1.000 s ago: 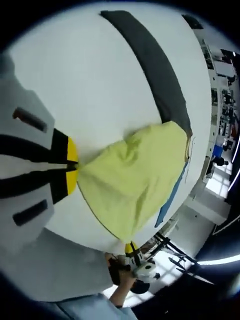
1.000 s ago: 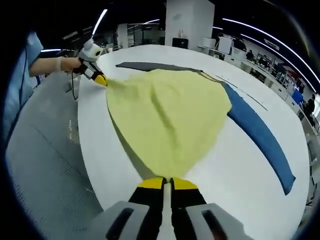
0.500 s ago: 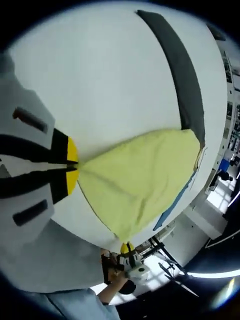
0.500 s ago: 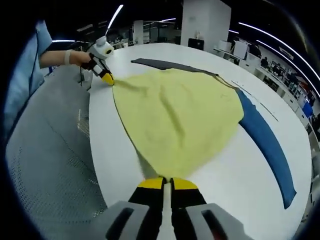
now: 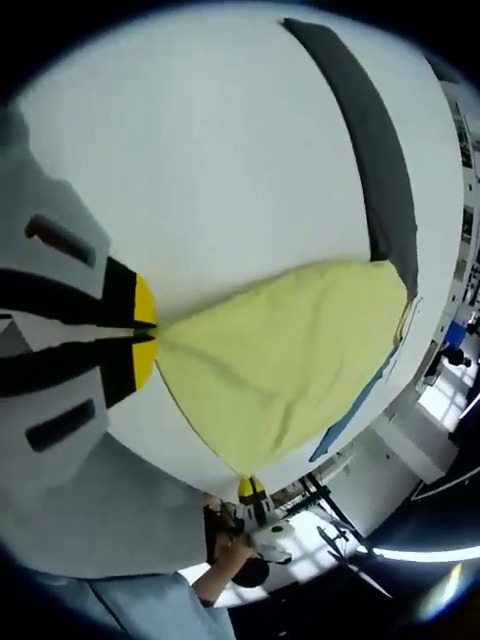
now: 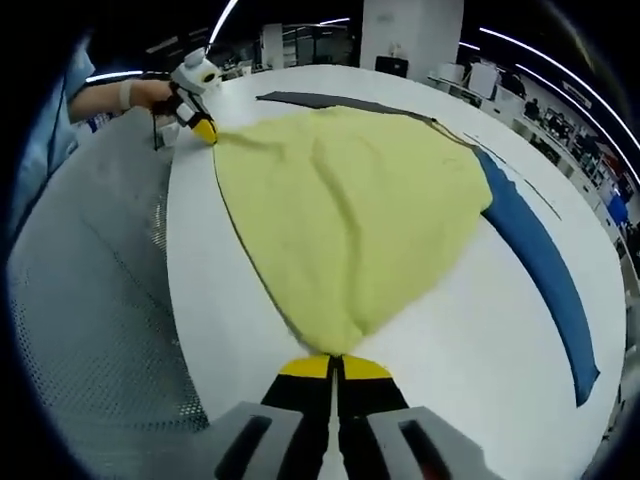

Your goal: Fold the garment on the visible template until the final outline fits inside the template.

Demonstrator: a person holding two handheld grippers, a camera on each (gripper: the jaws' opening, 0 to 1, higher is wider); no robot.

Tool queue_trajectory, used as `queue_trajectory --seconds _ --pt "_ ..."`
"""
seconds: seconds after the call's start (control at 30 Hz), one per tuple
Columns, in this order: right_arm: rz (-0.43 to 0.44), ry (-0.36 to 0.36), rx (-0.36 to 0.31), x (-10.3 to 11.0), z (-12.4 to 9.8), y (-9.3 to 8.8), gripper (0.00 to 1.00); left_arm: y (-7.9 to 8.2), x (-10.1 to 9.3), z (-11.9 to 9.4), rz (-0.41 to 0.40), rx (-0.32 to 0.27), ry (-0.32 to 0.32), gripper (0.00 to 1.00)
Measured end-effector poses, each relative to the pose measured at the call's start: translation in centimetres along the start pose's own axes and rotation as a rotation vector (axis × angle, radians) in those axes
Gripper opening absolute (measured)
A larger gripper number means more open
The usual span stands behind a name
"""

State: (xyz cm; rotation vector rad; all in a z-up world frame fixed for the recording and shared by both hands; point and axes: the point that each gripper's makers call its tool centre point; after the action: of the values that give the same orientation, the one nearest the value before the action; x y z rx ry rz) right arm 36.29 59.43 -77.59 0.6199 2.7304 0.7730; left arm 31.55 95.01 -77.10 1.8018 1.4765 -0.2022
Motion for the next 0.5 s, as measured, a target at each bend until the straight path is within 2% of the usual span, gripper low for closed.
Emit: queue_trajectory --seconds 0.03,0.3,0.43,0.5 --pt "0.028 -0.005 0.000 -0.04 0.13 0.05 0.00 0.01 -0.11 0.02 0.008 0.003 0.001 0.00" --pt "0.041 -0.004 -0.016 0.15 0.17 0.11 0.00 0.01 -0.05 0.08 0.013 -0.007 -0.003 0.00" --pt "0.046 0.001 -0.012 0.17 0.17 0.12 0.00 0.00 -0.15 0.12 0.041 -0.011 0.002 0.00" --pt "0.085 0.014 -0.023 0.18 0.16 0.18 0.00 0.02 -0.24 0.12 0.043 -0.019 -0.001 0.01"
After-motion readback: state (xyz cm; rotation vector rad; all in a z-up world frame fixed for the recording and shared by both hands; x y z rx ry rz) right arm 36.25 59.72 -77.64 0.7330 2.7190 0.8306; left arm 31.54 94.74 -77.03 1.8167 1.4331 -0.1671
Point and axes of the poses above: the point that each gripper's makers call its tool centre point, and the gripper's own axes: z roughly forward along the fingers, x roughly to its left, y roughly out of its top, and after that the axes turned 5 degrees about -y, right-handed
